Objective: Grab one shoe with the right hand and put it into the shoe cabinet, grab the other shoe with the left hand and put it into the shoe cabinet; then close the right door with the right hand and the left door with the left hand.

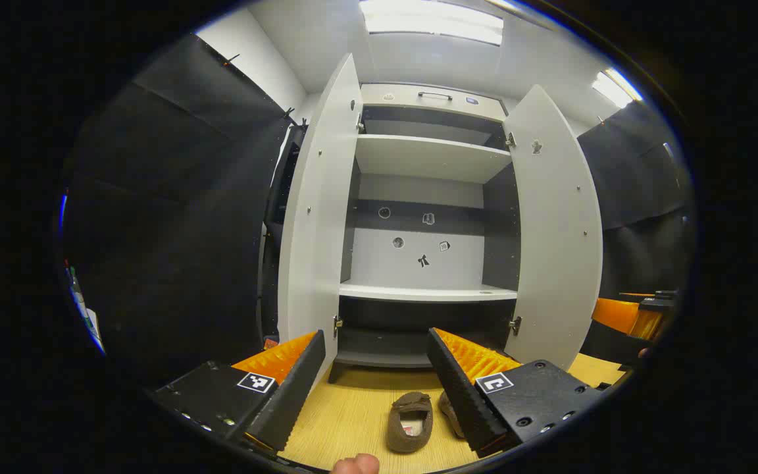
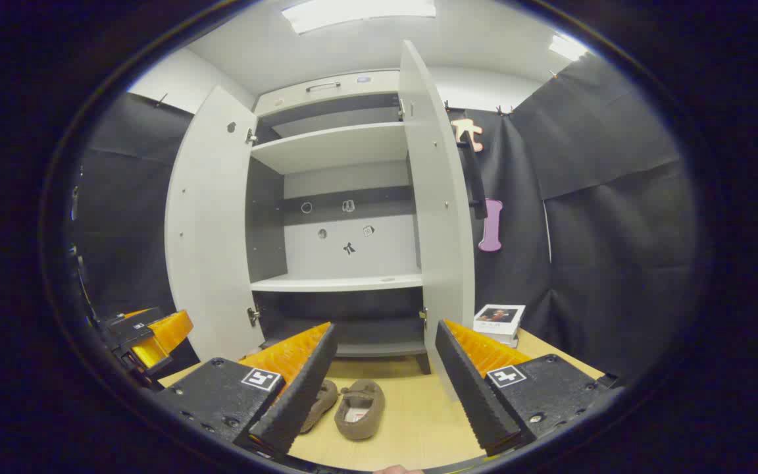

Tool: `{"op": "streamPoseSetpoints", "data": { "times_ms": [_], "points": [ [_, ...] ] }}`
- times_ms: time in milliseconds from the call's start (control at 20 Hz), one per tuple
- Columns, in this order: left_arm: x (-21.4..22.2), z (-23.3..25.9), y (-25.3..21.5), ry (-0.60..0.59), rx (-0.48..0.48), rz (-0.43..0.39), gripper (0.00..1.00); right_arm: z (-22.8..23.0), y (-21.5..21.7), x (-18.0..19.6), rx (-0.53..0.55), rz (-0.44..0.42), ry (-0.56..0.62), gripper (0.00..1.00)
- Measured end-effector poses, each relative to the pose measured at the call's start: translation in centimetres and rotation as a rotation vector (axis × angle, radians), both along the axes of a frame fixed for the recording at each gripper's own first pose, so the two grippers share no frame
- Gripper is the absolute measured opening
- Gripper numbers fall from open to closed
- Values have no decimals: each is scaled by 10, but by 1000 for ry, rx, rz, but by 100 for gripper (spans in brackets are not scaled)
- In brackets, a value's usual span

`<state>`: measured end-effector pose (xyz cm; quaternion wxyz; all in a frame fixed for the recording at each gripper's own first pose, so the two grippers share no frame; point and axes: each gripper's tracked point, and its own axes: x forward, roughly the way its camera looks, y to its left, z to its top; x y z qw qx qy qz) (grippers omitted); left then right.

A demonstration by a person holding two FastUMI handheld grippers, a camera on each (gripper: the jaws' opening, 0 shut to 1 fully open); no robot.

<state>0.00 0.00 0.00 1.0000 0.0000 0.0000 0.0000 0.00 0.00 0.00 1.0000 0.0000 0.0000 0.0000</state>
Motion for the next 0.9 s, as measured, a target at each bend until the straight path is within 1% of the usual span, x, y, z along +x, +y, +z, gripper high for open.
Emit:
{"op": "streamPoseSetpoints", "data": {
  "times_ms": [50,150,200,250,300,350,400,600,650,700,750,800,850,900],
  "points": [
    [1,1,-2,-4,1,-4,95,0,2,-1,4,4,3,99],
    [3,1,-5,-7,3,-15,95,-2,1,-1,0,6,12,99],
    [4,2,-7,-11,3,-18,95,-2,0,-1,-6,1,10,94],
    [5,2,-8,-11,4,-21,95,-2,-2,-1,-13,-6,6,94],
    [5,2,-10,-13,4,-24,99,-3,-2,-1,-17,-6,6,94],
    [6,2,-10,-15,5,-24,95,-4,-1,-1,-18,-4,8,99],
    [7,3,-11,-14,6,-24,95,-4,0,0,-18,-5,11,94],
    [8,4,-14,-22,14,-25,95,-3,-1,1,-14,-5,7,94],
    [8,4,-13,-23,17,-26,99,-4,-2,2,-14,-4,10,94],
    [8,4,-14,-24,20,-26,95,-5,-2,2,-13,-3,15,99],
    [9,5,-15,-25,22,-27,95,-5,-1,3,-12,-1,18,99],
    [9,5,-15,-25,23,-27,95,-6,-1,3,-12,0,20,94],
    [10,5,-14,-25,24,-24,95,-6,0,4,-12,5,18,99],
    [10,5,-14,-25,26,-21,95,-6,2,5,-14,12,15,99]
  ]
}}
